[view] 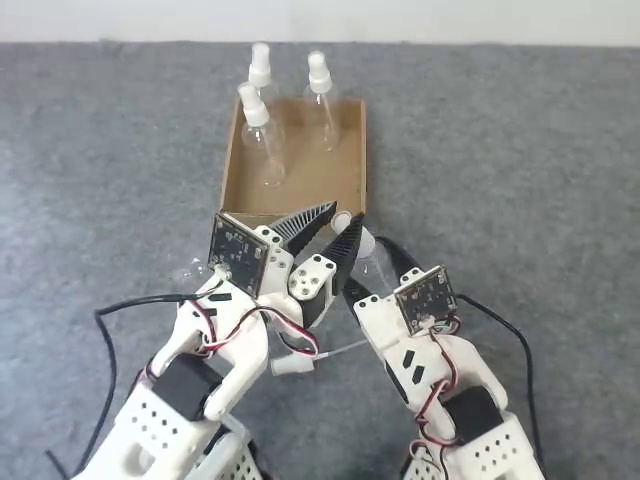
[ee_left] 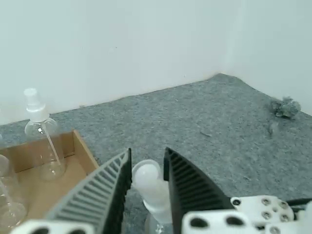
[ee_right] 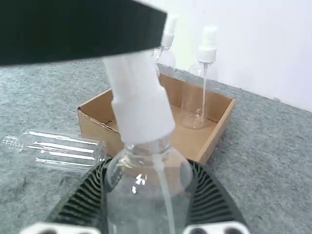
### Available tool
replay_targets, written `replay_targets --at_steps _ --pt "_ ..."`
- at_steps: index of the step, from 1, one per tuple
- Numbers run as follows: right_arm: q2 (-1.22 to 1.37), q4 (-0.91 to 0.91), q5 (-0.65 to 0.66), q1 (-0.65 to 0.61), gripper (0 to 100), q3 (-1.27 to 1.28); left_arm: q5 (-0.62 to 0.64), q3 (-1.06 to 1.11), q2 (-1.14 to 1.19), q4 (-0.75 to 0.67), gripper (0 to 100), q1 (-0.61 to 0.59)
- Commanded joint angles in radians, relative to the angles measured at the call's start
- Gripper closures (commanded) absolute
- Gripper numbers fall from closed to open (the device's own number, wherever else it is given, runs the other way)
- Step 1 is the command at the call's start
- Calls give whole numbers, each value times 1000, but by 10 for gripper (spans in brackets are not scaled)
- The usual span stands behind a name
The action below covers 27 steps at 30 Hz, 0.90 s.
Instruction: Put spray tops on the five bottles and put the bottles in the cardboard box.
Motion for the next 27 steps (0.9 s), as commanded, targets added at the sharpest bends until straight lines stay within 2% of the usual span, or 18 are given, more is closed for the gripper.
replay_targets --at_steps 1,12,19,27 --pt "-16 -24 15 12 980 21 2 -38 -15 2 921 -2" --pt "-16 -18 20 12 980 21 -94 -21 -8 2 952 77" --pt "-16 -15 186 10 991 21 -101 -19 -8 2 952 78" --pt "-16 -15 190 10 991 23 -117 -24 -15 8 948 71"
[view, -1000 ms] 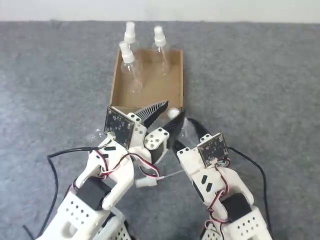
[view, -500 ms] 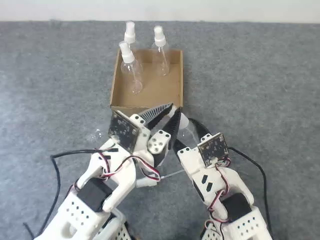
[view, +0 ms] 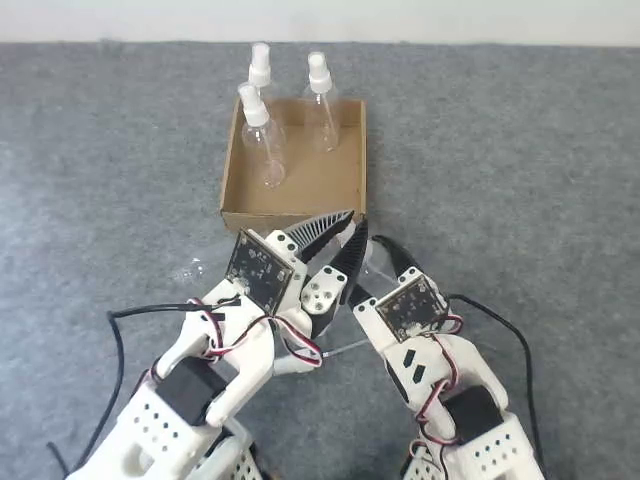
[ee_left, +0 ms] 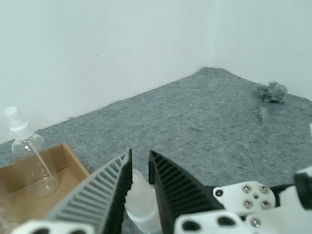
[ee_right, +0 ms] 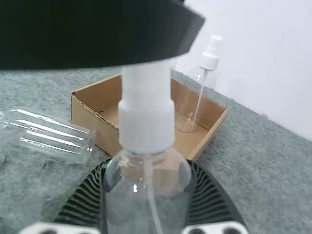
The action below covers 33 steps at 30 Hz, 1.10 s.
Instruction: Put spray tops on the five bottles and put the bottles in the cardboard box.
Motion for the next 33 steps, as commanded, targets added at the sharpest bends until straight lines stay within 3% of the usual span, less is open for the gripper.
replay_targets --at_steps 1,7,18,33 --pt "-16 -15 17 4 991 23 -11 -22 -14 9 942 0" --pt "-16 -15 17 5 991 23 0 -18 -14 11 808 0" --pt "-10 -15 17 62 991 23 41 -140 -15 175 807 -15" --pt "-4 36 17 64 991 23 52 -182 -15 147 807 -222"
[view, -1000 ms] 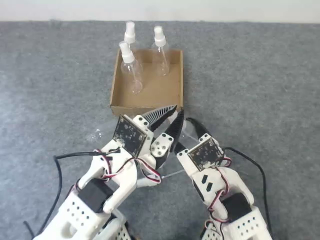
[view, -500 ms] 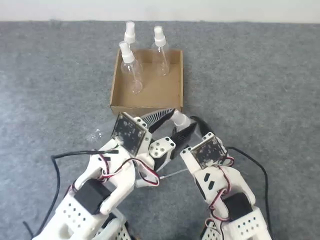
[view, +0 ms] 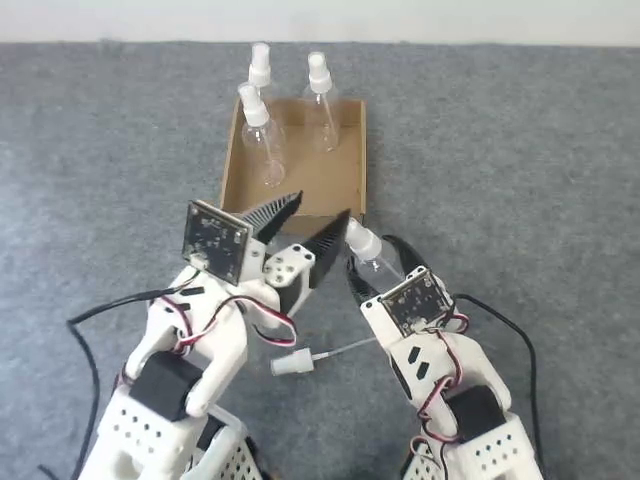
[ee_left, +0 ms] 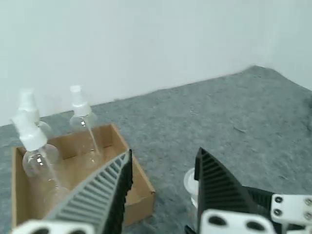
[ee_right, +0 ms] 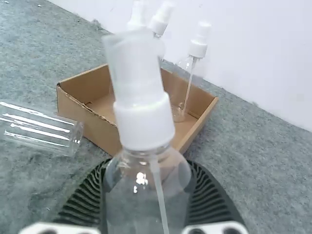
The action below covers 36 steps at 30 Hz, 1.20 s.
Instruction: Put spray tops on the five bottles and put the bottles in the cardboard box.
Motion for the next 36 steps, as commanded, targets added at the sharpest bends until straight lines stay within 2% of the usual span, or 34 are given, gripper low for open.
replay_targets --at_steps 1,5,20,23,26,29,33,36 --pt "-5 19 12 13 991 23 3 -62 -15 -41 808 -49" --pt "-15 58 12 13 991 23 3 -58 -15 -75 808 -172" --pt "-10 62 11 13 991 23 5 79 -14 -55 808 -626" --pt "-7 62 3 12 991 23 5 124 -14 -55 808 -675" --pt "-16 77 -120 12 991 23 8 183 -14 -68 808 -694" --pt "-16 74 -198 13 990 23 6 283 -14 -184 808 -697" --pt "-16 71 -199 13 991 23 11 366 -14 -347 808 -761" --pt "-16 71 -199 13 991 23 11 384 -14 -371 808 -767"
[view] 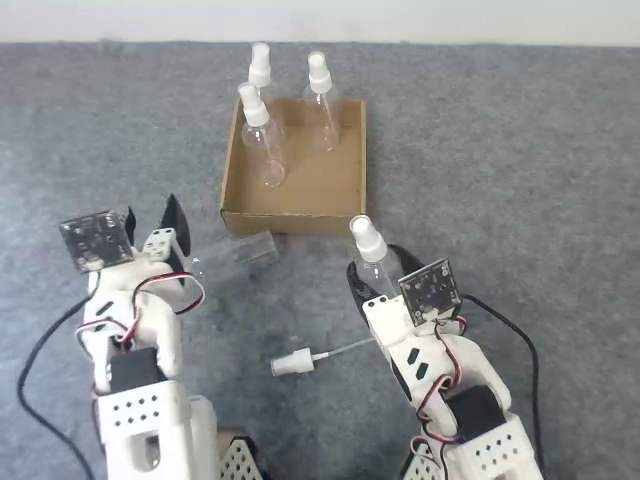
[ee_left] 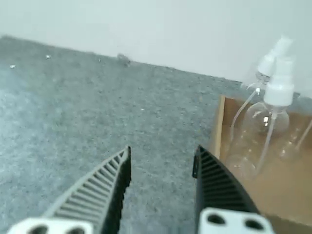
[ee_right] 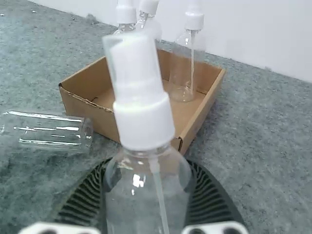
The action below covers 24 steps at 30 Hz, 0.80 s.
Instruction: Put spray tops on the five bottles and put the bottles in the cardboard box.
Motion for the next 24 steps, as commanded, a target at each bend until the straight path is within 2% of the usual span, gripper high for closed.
replay_targets --at_steps 1,17,24 --pt "-16 -1 -12 15 991 23 9 4 -15 -74 808 -12" --pt "-16 -208 -9 8 991 5 5 21 -15 -78 808 -9" --pt "-4 -219 25 8 991 -101 5 22 -15 -78 808 -14"
